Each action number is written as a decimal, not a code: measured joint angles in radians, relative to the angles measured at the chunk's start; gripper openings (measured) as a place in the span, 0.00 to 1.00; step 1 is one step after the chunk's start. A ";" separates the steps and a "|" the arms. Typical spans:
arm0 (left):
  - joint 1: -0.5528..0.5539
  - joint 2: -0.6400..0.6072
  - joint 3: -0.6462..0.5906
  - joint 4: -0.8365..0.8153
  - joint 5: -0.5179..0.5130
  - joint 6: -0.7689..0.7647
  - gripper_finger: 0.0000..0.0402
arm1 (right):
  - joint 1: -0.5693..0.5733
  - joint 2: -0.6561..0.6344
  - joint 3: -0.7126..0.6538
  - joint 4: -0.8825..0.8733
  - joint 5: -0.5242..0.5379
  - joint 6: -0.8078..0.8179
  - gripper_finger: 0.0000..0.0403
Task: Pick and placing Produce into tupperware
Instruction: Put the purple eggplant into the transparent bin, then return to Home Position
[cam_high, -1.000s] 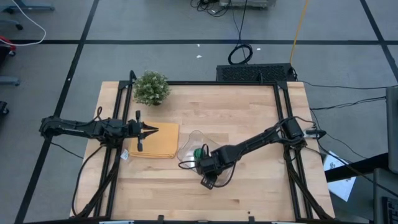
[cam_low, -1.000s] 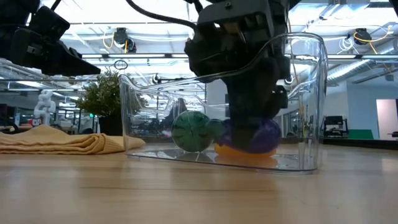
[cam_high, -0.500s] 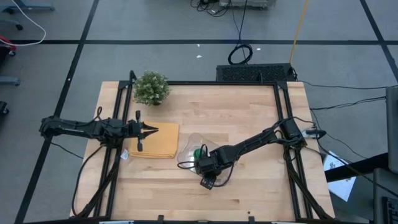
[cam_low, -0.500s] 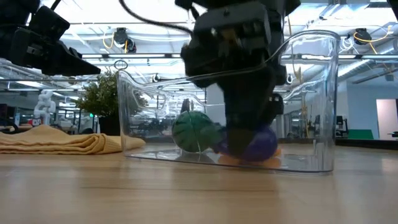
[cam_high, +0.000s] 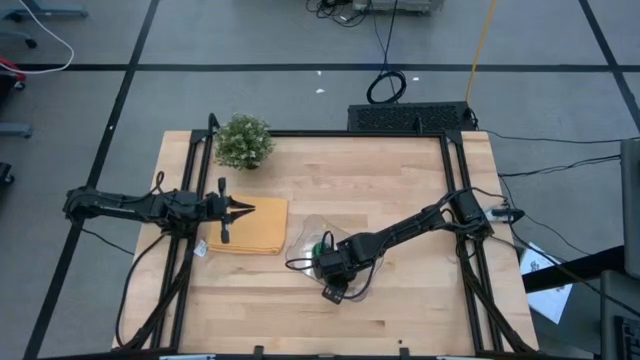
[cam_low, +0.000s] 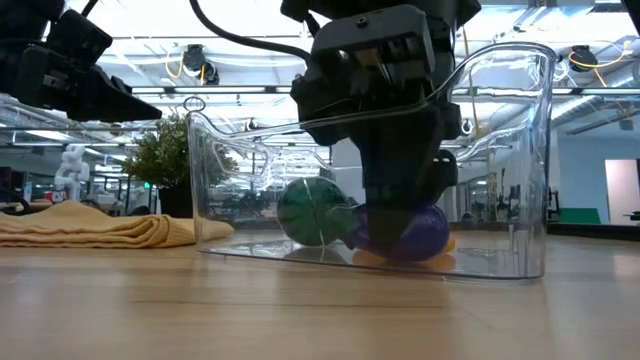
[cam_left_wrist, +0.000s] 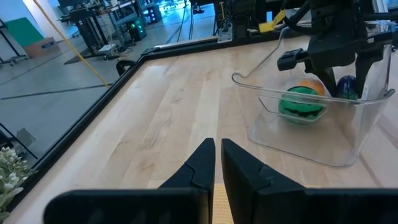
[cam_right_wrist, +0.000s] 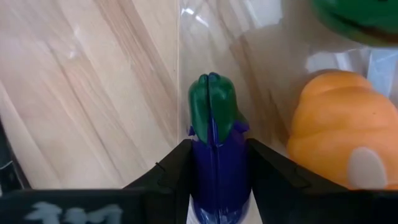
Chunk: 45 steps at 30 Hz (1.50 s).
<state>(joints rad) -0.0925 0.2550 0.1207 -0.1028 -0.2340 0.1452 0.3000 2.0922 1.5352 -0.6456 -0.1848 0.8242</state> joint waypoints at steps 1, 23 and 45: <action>0.000 0.000 0.000 0.000 0.000 0.000 0.08 | 0.000 0.000 0.000 0.000 0.000 0.000 0.31; 0.000 0.000 0.000 -0.001 0.000 0.003 0.08 | 0.000 -0.007 0.001 0.012 0.029 -0.001 0.47; 0.000 0.000 0.000 -0.001 0.000 0.004 0.08 | -0.018 -0.009 0.231 -0.296 0.156 -0.140 0.45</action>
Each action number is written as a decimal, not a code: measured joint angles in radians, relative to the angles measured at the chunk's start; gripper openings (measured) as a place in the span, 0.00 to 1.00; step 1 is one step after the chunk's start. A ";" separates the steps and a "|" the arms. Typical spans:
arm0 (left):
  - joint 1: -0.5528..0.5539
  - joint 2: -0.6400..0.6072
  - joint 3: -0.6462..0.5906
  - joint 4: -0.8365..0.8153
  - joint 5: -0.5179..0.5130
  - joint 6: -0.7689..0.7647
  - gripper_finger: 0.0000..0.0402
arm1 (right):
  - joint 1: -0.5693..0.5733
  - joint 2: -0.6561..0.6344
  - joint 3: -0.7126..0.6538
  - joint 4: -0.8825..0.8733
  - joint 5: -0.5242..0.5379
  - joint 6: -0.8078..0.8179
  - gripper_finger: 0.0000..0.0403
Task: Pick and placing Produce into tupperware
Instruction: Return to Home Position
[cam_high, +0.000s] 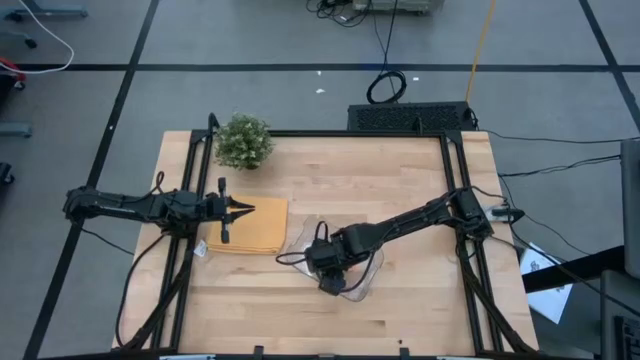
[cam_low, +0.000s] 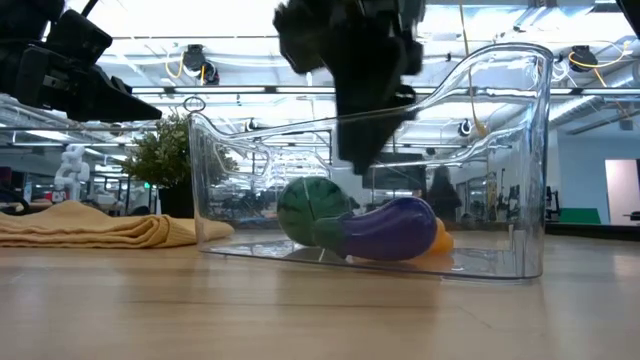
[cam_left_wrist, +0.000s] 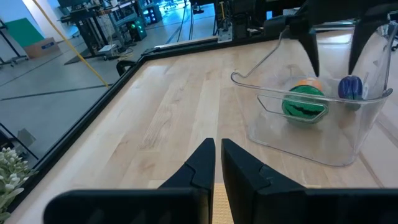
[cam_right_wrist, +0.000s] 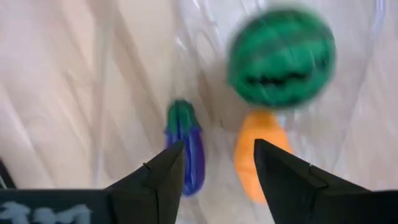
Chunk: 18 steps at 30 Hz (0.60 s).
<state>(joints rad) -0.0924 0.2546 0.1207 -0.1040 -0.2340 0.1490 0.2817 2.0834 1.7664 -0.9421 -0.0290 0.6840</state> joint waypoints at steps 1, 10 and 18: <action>0.000 0.000 0.000 0.000 0.000 0.000 0.08 | 0.000 0.000 0.010 0.009 0.002 -0.034 0.44; 0.000 0.000 0.000 0.000 -0.001 0.015 0.08 | -0.001 0.000 0.021 0.182 0.001 -0.267 0.08; 0.000 0.000 0.000 0.020 -0.003 0.077 0.08 | -0.008 0.000 0.021 0.265 -0.001 -0.473 0.01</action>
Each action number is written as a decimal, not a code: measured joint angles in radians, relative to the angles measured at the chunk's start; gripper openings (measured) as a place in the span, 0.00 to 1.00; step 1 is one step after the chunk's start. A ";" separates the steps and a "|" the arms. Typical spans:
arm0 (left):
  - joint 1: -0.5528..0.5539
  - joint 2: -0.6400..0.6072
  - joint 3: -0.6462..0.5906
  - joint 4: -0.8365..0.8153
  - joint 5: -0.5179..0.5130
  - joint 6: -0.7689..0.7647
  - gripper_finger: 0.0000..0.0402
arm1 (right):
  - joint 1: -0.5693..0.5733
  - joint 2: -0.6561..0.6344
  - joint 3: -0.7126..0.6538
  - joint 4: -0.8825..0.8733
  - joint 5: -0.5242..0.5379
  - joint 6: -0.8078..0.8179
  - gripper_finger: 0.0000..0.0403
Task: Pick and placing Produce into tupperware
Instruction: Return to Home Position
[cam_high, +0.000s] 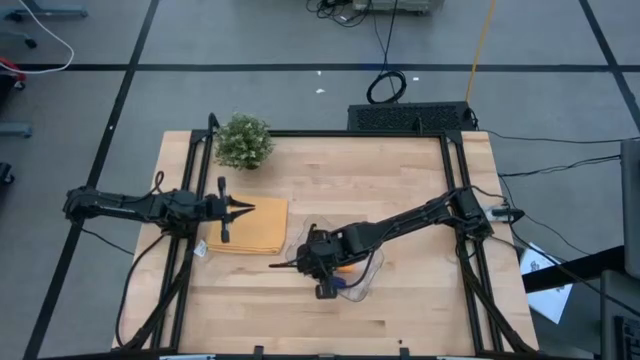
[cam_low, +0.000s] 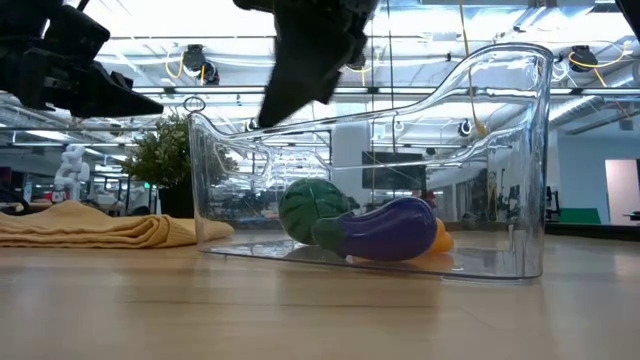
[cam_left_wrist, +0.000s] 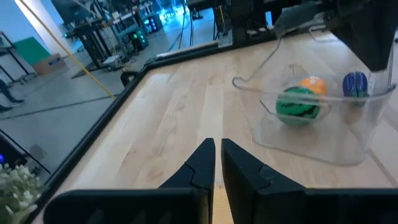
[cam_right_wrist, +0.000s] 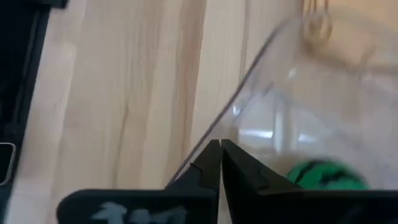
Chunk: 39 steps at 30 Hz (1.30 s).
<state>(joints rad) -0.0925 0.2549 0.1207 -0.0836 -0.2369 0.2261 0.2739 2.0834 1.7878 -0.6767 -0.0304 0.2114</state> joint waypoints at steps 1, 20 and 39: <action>0.000 0.000 0.000 0.009 0.000 0.005 0.08 | -0.003 0.000 0.000 0.017 -0.001 -0.032 0.01; 0.000 -0.003 0.000 0.206 0.000 0.125 0.08 | -0.080 -0.401 -0.332 0.374 -0.021 -0.281 0.00; 0.000 -0.003 0.000 0.314 0.001 0.159 0.08 | -0.196 -1.087 -1.127 0.929 0.027 -0.225 0.00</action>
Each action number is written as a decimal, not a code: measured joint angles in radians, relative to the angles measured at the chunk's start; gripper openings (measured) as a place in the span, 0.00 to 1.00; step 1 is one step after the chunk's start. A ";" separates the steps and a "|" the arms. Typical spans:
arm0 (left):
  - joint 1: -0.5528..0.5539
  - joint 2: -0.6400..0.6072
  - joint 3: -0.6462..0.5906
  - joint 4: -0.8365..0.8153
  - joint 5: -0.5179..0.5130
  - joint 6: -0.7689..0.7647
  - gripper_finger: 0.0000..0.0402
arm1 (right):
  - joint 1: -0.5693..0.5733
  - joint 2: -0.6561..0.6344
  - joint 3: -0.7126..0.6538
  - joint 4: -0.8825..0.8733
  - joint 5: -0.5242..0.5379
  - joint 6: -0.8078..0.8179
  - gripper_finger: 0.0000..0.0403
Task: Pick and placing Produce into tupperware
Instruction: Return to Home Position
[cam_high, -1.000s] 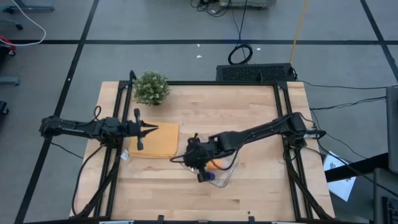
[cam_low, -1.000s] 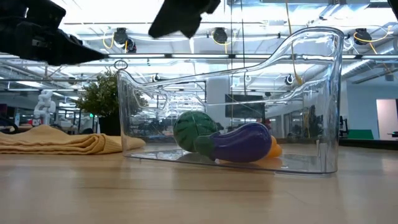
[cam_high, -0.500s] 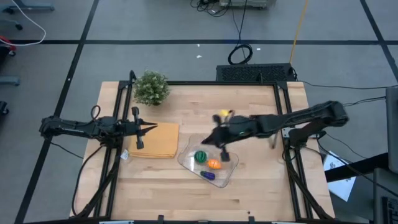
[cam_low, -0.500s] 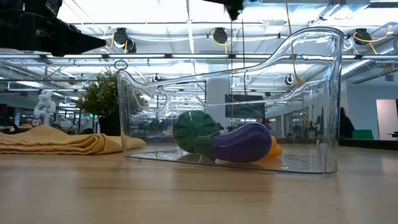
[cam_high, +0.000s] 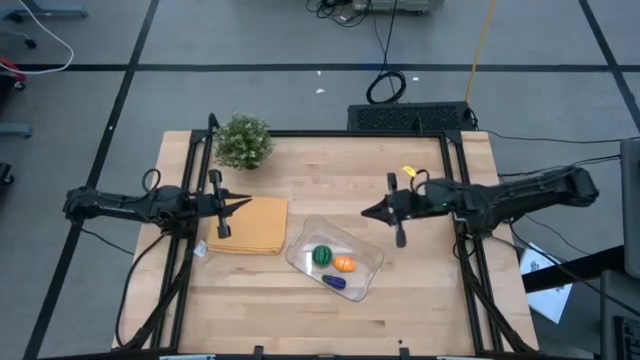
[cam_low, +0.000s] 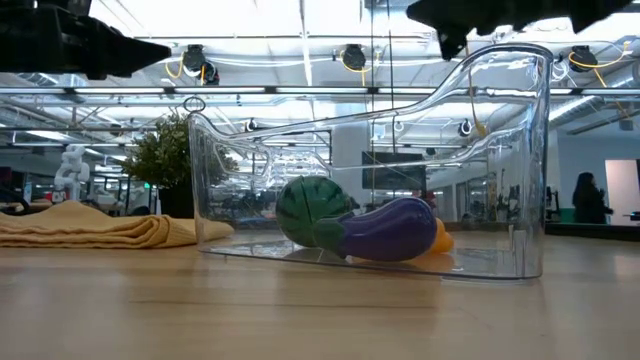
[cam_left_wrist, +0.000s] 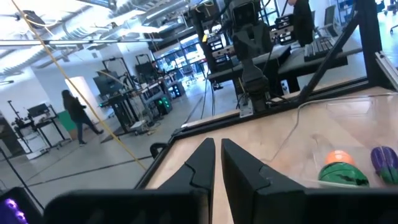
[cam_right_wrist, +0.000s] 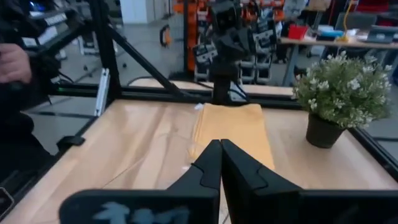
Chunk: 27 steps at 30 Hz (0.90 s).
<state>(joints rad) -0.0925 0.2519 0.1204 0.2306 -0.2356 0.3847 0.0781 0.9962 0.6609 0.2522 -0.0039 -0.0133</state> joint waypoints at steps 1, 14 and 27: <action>0.000 0.000 0.000 0.000 0.003 0.000 0.08 | 0.002 -0.021 -0.020 0.012 -0.003 0.000 0.00; 0.000 0.000 0.000 0.027 0.084 0.004 0.08 | 0.005 -0.132 -0.084 0.032 -0.026 -0.034 0.00; -0.001 0.000 0.045 -0.020 0.005 -0.023 0.08 | -0.041 -0.350 -0.084 -0.178 -0.022 -0.084 0.00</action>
<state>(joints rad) -0.0938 0.2520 0.1658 0.2109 -0.2306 0.3622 0.0376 0.6464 0.5766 0.0739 -0.0261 -0.0976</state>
